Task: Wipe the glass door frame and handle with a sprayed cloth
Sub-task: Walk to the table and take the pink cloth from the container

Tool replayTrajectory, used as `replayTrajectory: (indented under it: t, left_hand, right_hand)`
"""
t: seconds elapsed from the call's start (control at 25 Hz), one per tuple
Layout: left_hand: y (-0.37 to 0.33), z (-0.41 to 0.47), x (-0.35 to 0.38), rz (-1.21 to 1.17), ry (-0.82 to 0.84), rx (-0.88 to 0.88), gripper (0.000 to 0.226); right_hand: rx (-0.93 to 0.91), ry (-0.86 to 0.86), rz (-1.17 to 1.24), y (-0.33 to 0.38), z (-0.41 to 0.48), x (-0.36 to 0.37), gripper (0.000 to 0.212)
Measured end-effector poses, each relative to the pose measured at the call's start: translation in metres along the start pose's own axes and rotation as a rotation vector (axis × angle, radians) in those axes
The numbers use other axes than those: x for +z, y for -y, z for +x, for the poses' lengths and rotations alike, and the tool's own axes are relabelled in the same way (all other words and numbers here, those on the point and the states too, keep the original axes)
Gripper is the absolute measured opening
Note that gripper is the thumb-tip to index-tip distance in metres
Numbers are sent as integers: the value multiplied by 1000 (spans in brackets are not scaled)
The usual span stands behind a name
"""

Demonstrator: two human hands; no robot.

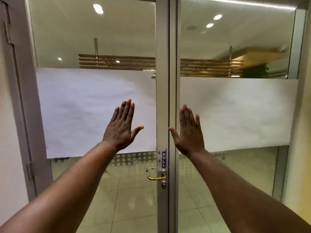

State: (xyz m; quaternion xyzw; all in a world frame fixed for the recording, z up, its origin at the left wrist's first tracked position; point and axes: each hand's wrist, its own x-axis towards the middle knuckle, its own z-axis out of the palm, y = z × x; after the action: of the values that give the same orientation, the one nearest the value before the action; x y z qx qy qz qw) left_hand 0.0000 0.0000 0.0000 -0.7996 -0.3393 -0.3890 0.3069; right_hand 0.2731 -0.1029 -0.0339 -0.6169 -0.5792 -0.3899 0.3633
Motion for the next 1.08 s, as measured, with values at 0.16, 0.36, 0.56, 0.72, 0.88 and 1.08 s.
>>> replayTrajectory:
  t: [0.16,0.36,0.56,0.72,0.88,1.08]
  left_hand:
    - [-8,-17,8,3,41,11,88]
    - [-17,-47,23,-62,104,57,90]
    - [-34,-74,31,-120,175,83,89]
    - [-62,-107,44,-181,233,125,88]
    - [-95,-139,52,-265,278,155,89]
    - [-143,-187,51,-353,331,238,91]
  right_hand:
    - [39,67,-45,8,-22,-2,84]
    - [84,141,-74,15,-66,-7,83]
    - [145,196,-97,22,-106,-17,84]
    - [210,216,-119,24,-156,-28,83]
    - [297,295,-141,23,-219,-45,84]
    - [424,361,-199,16,-309,-83,83]
